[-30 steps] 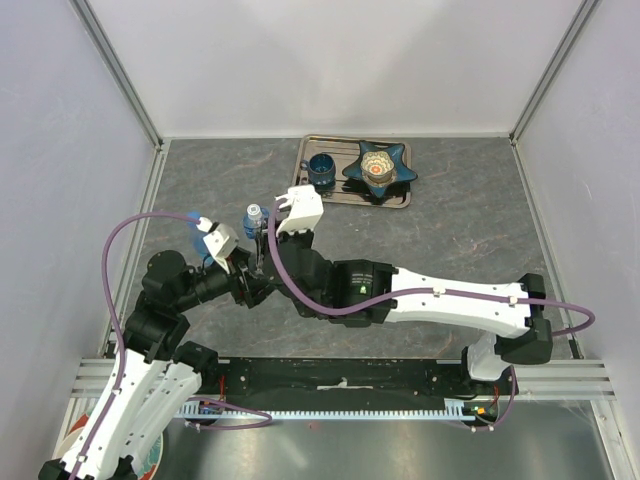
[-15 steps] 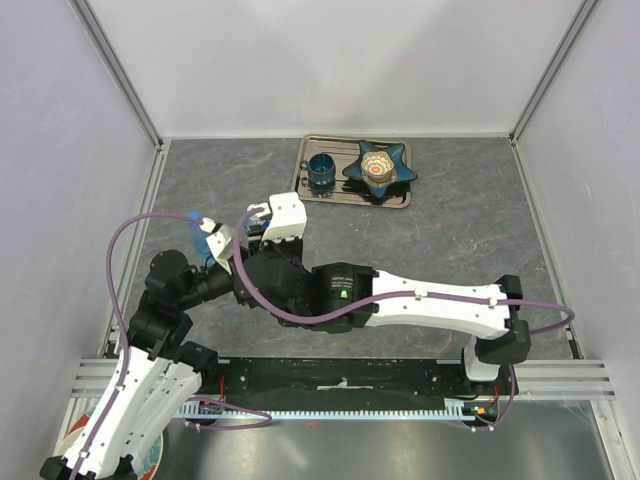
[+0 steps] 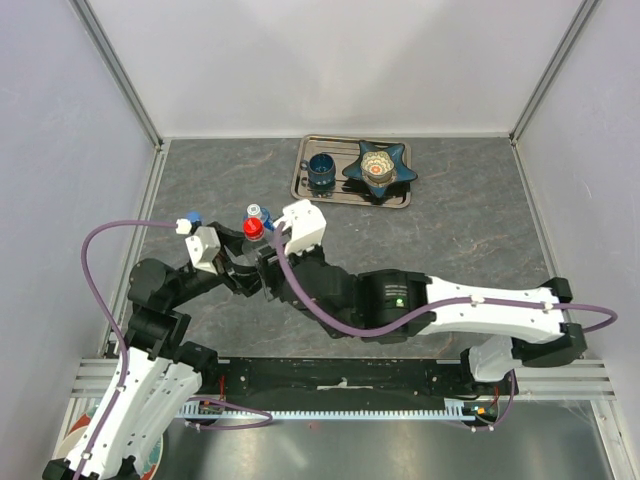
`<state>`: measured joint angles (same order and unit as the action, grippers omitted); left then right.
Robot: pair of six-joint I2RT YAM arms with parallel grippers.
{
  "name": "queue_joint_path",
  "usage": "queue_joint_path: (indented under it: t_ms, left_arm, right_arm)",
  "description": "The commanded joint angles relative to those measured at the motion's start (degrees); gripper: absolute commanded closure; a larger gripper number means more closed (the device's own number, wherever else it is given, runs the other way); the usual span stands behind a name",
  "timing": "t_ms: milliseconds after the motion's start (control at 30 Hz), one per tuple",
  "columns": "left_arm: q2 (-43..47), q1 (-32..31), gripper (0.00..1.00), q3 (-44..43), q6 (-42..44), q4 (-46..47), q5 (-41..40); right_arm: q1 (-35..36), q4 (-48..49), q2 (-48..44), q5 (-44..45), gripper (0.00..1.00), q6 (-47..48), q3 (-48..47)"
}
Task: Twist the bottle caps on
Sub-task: Screw the bottle cap onto the plastic bottle.
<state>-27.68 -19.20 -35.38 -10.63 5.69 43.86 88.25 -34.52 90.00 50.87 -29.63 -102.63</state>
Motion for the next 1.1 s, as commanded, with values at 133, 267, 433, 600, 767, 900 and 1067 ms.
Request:
queue_joint_path:
  t_ms: [133, 267, 433, 600, 767, 900, 1067]
  left_arm:
    - [-0.1, 0.1, 0.98, -0.5, -3.3, 9.6, 9.1]
    - [-1.4, -0.9, 0.98, -0.4, -5.5, 10.2, 20.0]
    - [-2.5, -3.6, 0.98, -1.7, -0.8, 6.4, 30.9]
    - [-4.1, -4.9, 0.98, -4.2, 1.8, 3.8, 37.0]
    - [-4.4, -5.3, 0.98, -5.1, 2.3, 3.4, 37.8]
    - [-4.6, -5.5, 0.98, -5.1, 2.2, 3.5, 37.4]
    - [-4.8, -5.5, 0.98, -5.0, 1.6, 4.3, 35.9]
  right_arm:
    - [-7.2, 8.2, -18.3, -44.8, 0.36, 19.4, 10.8]
    - [-15.9, 9.6, -24.9, -59.4, 0.26, 25.2, 11.6]
    - [-21.3, 9.8, -20.1, -72.3, 0.21, 29.2, 5.6]
    - [-26.4, 14.1, -15.0, -90.5, 0.18, 26.9, 1.1]
    - [-27.6, 19.2, -11.7, -100.3, 0.19, 23.6, 1.5]
    - [-27.6, 21.3, -10.2, -105.5, 0.23, 22.8, 2.3]
    - [-27.6, 23.8, -8.7, -108.3, 0.25, 21.7, 3.9]
